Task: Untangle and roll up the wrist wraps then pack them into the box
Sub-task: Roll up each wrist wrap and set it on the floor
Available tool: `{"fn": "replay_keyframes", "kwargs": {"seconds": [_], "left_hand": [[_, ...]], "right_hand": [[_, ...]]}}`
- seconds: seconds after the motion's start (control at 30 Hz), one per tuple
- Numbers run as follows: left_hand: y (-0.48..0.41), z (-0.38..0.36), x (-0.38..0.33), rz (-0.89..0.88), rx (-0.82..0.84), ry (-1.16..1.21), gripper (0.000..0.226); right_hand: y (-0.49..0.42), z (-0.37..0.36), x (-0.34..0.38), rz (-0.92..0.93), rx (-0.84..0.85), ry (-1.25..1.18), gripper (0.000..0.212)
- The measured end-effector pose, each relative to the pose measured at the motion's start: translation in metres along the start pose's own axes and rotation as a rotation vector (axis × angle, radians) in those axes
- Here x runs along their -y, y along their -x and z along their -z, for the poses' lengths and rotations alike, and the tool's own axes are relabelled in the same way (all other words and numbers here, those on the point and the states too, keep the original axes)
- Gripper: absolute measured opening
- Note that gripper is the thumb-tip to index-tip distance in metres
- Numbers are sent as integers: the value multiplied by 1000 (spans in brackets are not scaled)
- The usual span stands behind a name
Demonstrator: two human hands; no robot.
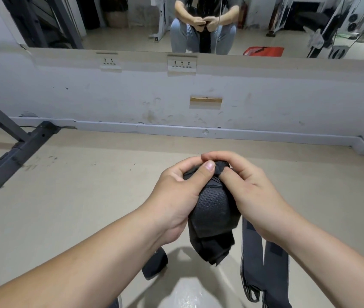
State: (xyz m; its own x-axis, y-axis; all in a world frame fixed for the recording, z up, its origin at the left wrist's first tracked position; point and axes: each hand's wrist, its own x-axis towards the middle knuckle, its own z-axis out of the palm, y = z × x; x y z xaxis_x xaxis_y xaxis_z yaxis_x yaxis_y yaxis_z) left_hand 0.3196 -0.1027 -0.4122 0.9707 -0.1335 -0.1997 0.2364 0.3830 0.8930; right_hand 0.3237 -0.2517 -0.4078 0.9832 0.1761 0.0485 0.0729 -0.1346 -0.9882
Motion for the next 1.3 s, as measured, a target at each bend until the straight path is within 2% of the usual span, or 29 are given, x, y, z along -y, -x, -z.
{"fn": "replay_keyframes", "kwargs": {"seconds": [0.1, 0.27, 0.3, 0.4, 0.43, 0.53, 0.63, 0.73, 0.87, 0.97, 1.03, 1.2, 1.3], "left_hand": [[-1, 2, -1, -15, -9, -5, 19], [0, 5, 1, -148, -34, -212, 17], [0, 6, 2, -189, -45, -289, 17], [1, 7, 4, -308, -60, -486, 17], [3, 6, 5, -324, -55, -517, 18], [8, 2, 7, -345, -42, -536, 21], [9, 3, 2, -351, -36, -540, 23], [8, 6, 0, -318, -15, -558, 21], [9, 8, -6, -231, 23, -578, 23], [6, 10, -11, -143, -20, -567, 30], [4, 14, -14, -69, -58, -536, 26], [4, 17, -13, 155, 111, -460, 41], [2, 19, -11, 178, 119, -377, 25]], "right_hand": [[3, 1, 6, -63, 62, 6, 43], [9, 5, 8, -140, 131, -72, 35], [10, 4, 7, -156, 133, -71, 37], [9, -1, 3, -197, 88, 0, 69], [9, -3, 4, -212, 80, 15, 70], [9, -4, 6, -192, 69, 59, 58], [8, 1, 5, -166, 117, 74, 57], [7, 5, 0, -156, 170, 94, 52], [6, 5, -8, -95, 102, 122, 28], [5, 3, -9, -82, 81, 168, 30], [3, 3, -11, -69, 73, 193, 30], [-1, 4, -11, -44, 23, 170, 30], [-1, 5, -12, -44, 51, 130, 27]]}}
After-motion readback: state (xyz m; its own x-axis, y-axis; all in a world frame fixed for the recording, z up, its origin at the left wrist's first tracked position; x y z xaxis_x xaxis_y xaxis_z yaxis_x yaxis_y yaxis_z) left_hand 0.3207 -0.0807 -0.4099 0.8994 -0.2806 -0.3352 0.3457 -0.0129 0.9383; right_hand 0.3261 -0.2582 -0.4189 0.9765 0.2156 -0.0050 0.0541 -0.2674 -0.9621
